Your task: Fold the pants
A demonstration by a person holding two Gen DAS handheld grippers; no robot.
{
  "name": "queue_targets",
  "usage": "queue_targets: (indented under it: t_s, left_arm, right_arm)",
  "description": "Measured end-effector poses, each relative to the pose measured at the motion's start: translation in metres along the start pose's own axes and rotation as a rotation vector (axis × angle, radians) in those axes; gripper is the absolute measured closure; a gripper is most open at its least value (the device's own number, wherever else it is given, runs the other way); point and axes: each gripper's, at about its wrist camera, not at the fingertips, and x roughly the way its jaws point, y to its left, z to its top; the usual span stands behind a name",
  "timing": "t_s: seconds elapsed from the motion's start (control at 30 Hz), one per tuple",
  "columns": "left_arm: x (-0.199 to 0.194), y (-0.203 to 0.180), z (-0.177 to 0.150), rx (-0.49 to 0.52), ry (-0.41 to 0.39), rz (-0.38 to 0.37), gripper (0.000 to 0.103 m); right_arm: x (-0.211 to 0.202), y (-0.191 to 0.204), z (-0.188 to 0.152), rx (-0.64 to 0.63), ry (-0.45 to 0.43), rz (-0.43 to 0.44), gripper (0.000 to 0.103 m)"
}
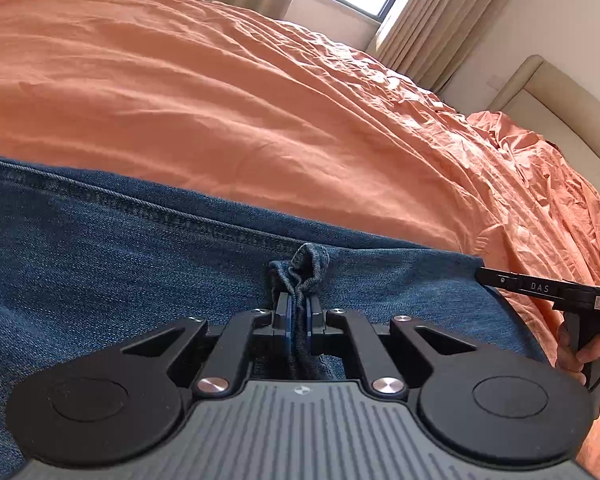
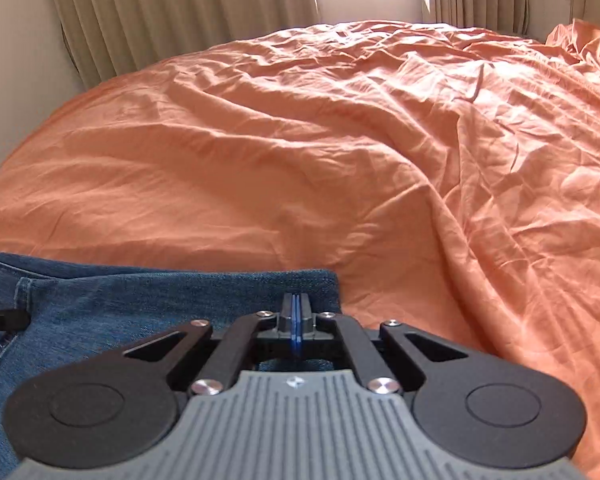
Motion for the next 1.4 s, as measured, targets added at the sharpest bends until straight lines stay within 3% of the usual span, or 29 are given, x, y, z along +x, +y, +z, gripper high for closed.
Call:
queue_targets:
  t_s: [0.13,0.27,0.53,0.83,1.0,1.1,1.23,1.4]
  left_arm:
    - [-0.002,-0.013,0.002,0.073,0.031,0.041,0.094]
    - [-0.027,-0.027,0.003,0.103,0.034,0.073,0.090]
    - [-0.075,-0.061,-0.036,0.179,0.049,0.076,0.090]
    - [-0.061,-0.051,-0.064,0.063,0.092,0.149,0.086]
    - [-0.051,-0.047,-0.067,0.006,0.099,0.173,0.081]
    - [-0.057,-0.054,-0.063,0.027,0.092,0.202,0.073]
    - [-0.090,-0.054,-0.061,0.009,0.034,0.179,0.070]
    - [-0.146,-0.034,-0.055,-0.057,-0.048,0.151,0.064]
  right_arm:
    - [-0.007,0.005,0.004,-0.025,0.006,-0.010,0.103]
    - [-0.053,0.009,-0.003,-0.050,0.003,0.056,0.103]
    - [-0.136,0.023,-0.073,-0.176,0.028,0.118,0.103]
    - [-0.117,0.026,-0.123,-0.264,0.091,0.075,0.103]
    - [-0.111,0.028,-0.120,-0.273,0.114,0.061,0.103]
    - [-0.113,0.036,-0.109,-0.309,0.163,0.033,0.103]
    - [-0.132,0.059,-0.095,-0.392,0.150,-0.017,0.103]
    - [-0.158,0.094,-0.082,-0.498,0.109,0.037,0.102]
